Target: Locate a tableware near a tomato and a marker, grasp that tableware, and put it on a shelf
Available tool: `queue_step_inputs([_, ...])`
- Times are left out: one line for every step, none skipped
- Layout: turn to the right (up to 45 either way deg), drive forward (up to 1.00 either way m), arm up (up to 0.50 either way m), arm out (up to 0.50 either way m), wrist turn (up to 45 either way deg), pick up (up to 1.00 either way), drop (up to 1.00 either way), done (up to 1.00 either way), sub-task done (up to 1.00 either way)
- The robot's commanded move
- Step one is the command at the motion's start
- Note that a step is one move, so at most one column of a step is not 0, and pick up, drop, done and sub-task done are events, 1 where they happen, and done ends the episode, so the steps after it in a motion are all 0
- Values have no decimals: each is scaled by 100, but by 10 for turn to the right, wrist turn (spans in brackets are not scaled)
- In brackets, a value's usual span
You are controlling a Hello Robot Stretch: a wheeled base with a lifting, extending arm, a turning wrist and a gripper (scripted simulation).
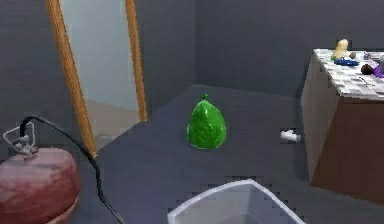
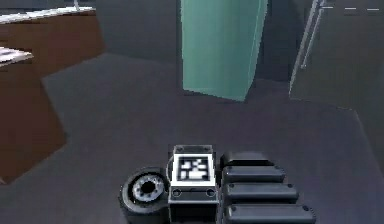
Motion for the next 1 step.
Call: queue_step_inputs([-450, 0, 0, 0, 0, 0, 0, 0, 0])
